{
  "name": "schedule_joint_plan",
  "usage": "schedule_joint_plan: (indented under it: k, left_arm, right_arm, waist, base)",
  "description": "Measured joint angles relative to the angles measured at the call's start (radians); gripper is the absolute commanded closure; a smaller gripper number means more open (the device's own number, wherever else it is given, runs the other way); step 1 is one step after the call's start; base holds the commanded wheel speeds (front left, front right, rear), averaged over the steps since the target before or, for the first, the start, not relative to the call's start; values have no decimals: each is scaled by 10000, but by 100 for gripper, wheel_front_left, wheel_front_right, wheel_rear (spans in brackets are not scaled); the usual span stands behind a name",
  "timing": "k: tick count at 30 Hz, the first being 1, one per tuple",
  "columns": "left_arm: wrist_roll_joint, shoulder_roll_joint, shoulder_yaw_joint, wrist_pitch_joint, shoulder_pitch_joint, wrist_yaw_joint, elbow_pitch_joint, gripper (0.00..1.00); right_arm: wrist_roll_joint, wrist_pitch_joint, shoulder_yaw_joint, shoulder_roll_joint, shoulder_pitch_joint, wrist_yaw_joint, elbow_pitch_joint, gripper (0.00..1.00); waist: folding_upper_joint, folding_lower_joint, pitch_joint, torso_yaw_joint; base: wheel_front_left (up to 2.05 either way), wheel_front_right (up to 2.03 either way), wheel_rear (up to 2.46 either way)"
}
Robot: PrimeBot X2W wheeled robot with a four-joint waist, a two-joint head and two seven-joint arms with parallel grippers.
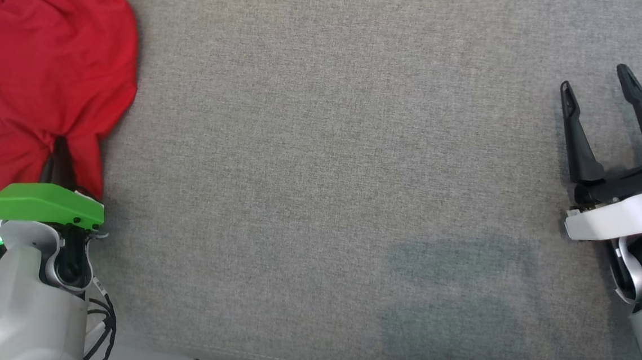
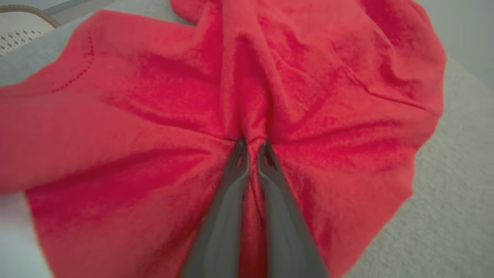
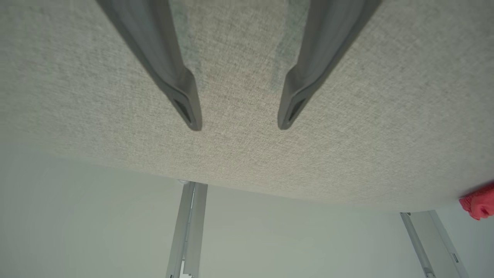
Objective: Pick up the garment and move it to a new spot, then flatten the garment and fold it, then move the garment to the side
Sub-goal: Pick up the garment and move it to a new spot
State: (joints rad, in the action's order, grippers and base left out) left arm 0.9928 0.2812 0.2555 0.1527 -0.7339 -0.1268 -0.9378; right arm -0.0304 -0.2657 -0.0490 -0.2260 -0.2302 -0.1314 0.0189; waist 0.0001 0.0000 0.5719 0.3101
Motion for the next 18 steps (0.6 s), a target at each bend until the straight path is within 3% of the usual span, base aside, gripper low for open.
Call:
schedule_joint_plan:
  k: [8, 18]
  left_arm:
    - [35, 600, 1448, 940, 732, -21, 2084, 100]
    - [-855, 1099, 3068, 897, 1020, -17, 5660, 100]
  right_arm:
    - [-207, 15, 190, 648, 381, 2, -397, 0]
    - [-489, 25, 339, 1430, 691, 2, -637, 0]
  waist:
    - [0, 0, -879, -80]
    - [0, 0, -2254, -531]
  base:
    - [0, 0, 0]
    - [0, 0, 0]
